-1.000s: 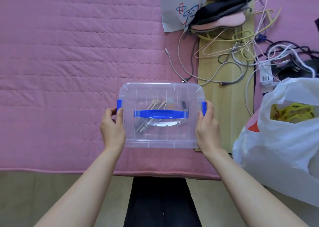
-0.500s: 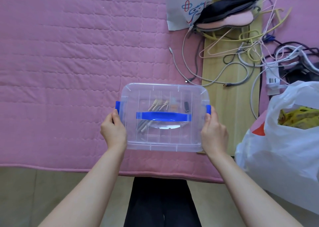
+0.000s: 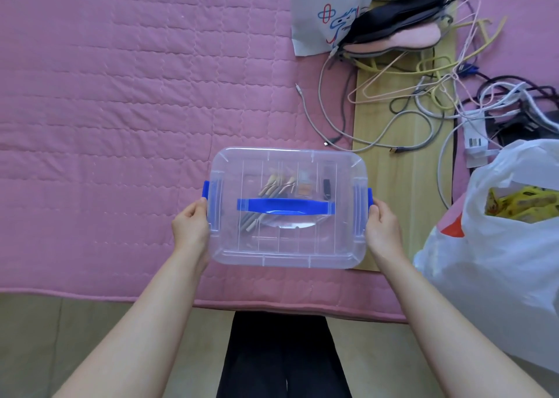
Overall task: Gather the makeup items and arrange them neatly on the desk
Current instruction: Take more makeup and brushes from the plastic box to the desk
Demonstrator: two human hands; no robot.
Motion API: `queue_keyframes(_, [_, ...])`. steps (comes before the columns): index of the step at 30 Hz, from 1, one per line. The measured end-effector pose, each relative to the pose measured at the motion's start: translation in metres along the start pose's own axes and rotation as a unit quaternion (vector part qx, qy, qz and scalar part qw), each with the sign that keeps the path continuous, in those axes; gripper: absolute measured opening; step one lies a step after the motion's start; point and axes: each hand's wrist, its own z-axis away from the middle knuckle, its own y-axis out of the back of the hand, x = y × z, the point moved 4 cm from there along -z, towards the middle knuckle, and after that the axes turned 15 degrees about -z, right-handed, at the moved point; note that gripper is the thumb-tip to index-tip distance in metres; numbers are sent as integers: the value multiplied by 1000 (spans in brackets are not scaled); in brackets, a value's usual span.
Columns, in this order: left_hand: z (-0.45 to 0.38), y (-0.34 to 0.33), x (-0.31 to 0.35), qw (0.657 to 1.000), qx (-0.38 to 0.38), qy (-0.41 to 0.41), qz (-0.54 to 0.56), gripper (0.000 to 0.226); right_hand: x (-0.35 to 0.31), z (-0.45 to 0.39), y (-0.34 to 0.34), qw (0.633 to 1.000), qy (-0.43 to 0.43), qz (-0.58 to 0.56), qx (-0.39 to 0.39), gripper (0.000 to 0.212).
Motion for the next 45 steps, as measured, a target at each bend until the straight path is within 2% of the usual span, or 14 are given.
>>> queue_keyframes(2, [4, 4, 5, 999, 29, -17, 11, 17, 0, -2, 4, 1000, -20, -5, 2, 36])
queue_keyframes(3, [8, 8, 10, 998, 53, -35, -4, 22, -3, 0, 6, 1000, -10, 4, 8, 38])
queue_keyframes(6, [31, 15, 29, 982, 99, -138, -84, 33, -23, 16, 5, 994, 92, 59, 7, 47])
queue_keyframes(9, [59, 4, 47, 925, 98, -319, -180, 36, -43, 38, -9, 960, 238, 143, -24, 51])
queue_keyframes(11, [71, -9, 48, 882, 66, -407, -228, 36, -49, 48, -21, 935, 297, 190, -39, 51])
queue_keyframes(16, [79, -43, 39, 792, 3, -516, -327, 39, -52, 61, -51, 898, 330, 272, -101, 51])
queue_keyframes(20, [75, -56, 32, 754, 2, -526, -393, 46, -44, 61, -66, 864, 349, 350, -97, 54])
queue_keyframes(22, [74, -57, 29, 750, 7, -528, -400, 45, -40, 61, -69, 859, 353, 361, -88, 49])
queue_keyframes(26, [75, -57, 30, 766, 12, -518, -381, 36, -43, 60, -73, 877, 343, 330, -65, 32])
queue_keyframes(29, [78, -56, 36, 779, 10, -509, -366, 32, -46, 60, -71, 883, 347, 310, -65, 30])
queue_keyframes(34, [88, -49, 56, 781, 7, -520, -346, 29, -67, 63, -63, 887, 354, 288, -65, 28])
queue_keyframes(45, [60, -69, 149, 758, 30, -567, -323, 30, -145, 4, -69, 888, 376, 258, -55, 25])
